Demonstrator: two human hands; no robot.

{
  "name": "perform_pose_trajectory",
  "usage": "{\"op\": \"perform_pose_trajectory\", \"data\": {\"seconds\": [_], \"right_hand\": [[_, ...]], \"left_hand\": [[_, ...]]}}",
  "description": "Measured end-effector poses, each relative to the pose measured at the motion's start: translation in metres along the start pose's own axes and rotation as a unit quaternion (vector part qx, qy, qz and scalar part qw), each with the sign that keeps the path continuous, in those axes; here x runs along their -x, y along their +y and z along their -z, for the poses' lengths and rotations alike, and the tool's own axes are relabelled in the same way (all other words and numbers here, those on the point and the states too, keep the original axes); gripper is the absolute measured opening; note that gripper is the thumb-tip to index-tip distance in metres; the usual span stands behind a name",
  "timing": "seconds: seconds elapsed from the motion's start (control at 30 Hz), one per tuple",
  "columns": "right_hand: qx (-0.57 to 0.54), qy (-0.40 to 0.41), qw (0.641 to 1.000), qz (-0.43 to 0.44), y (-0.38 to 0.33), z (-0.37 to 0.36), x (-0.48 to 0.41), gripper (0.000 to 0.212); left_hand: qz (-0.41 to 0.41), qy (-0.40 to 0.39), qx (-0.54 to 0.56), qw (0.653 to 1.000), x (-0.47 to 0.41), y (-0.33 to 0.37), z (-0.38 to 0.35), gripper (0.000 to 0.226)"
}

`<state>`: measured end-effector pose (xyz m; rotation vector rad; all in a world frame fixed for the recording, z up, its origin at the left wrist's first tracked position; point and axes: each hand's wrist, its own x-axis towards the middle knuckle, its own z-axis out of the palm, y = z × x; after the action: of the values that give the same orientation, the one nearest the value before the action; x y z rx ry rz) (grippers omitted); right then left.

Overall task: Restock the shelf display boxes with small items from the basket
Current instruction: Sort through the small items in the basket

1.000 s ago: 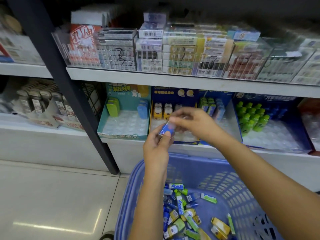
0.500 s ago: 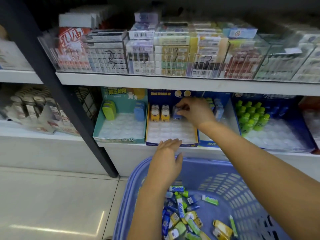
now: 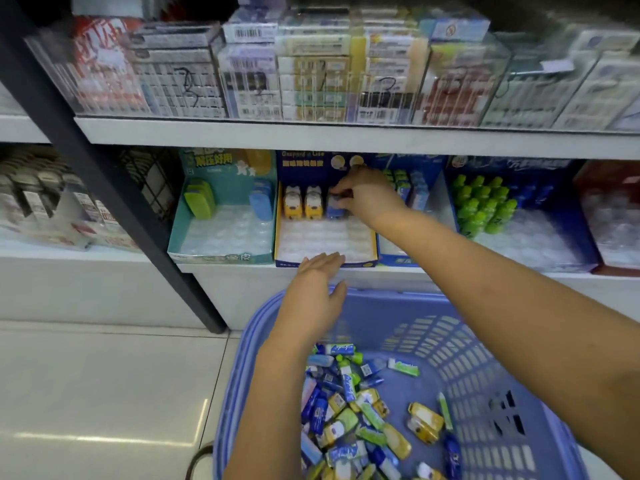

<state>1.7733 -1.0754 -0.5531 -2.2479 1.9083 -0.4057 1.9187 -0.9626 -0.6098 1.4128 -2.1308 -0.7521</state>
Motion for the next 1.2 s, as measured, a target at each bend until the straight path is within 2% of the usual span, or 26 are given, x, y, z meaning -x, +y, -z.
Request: {"op": "perform_pose_trajectory", "data": {"seconds": [0.03,0.1,0.17,0.2,0.23,0.3,0.4,0.53,0.6,0.7,0.77,0.9,1.03,1.13,1.2], "right_hand": [[0.014,-0.008,1.0,0.007,-0.005,0.004,0.006,0.032],[0.001,0.0,1.0,0.01,-0.013,0.01,0.027,0.035],[-0.053,0.05,0.997,0.02,-0.016,0.01,0.064,0.024],[-0.082,0.056,0.995,0.02,-0.014,0.008,0.085,0.018],[-0.1,0.041,0.994,0.015,-0.009,0.002,0.105,0.016],[-0.112,-0.039,0.993,-0.016,0.006,-0.018,0.137,0.018],[-0.097,-0.181,0.975,-0.079,0.039,-0.068,0.163,0.018],[-0.049,-0.281,0.952,-0.109,0.08,-0.142,0.19,0.05],[-0.057,-0.309,0.944,-0.101,0.09,-0.171,0.199,0.056],[-0.078,-0.315,0.941,-0.093,0.097,-0.206,0.203,0.059],[-0.061,-0.319,0.943,-0.078,0.099,-0.225,0.203,0.063],[-0.008,-0.319,0.944,-0.085,0.103,-0.246,0.207,0.048],[0.03,-0.301,0.95,-0.077,0.11,-0.244,0.2,0.044],[0.063,-0.309,0.948,-0.039,0.111,-0.245,0.197,0.043],[0.059,-0.322,0.943,-0.055,0.11,-0.246,0.2,0.042]], "left_hand": [[0.002,0.015,0.011,1.0,0.003,0.002,0.0,0.044],[-0.01,0.092,0.045,0.995,0.011,0.009,-0.001,0.035],[-0.023,0.152,0.072,0.985,0.018,0.017,-0.005,0.02],[-0.021,0.147,0.076,0.986,0.02,0.02,-0.009,0.015],[-0.01,0.118,0.069,0.991,0.02,0.021,-0.014,0.014],[0.043,0.002,0.018,0.999,0.02,0.013,-0.028,0.016],[0.117,-0.179,-0.068,0.975,0.029,-0.012,-0.059,0.022],[0.159,-0.271,-0.075,0.946,0.055,-0.046,-0.108,0.029],[0.12,-0.304,-0.125,0.937,0.064,-0.056,-0.131,0.04],[0.003,-0.313,-0.204,0.928,0.073,-0.058,-0.162,0.053],[-0.027,-0.317,-0.227,0.92,0.077,-0.06,-0.174,0.061],[0.036,-0.342,-0.187,0.92,0.08,-0.075,-0.182,0.063],[0.112,-0.298,-0.13,0.939,0.072,-0.077,-0.187,0.051],[0.115,-0.268,-0.115,0.95,0.071,-0.079,-0.19,0.043],[0.116,-0.253,-0.096,0.956,0.071,-0.079,-0.19,0.04]]}}
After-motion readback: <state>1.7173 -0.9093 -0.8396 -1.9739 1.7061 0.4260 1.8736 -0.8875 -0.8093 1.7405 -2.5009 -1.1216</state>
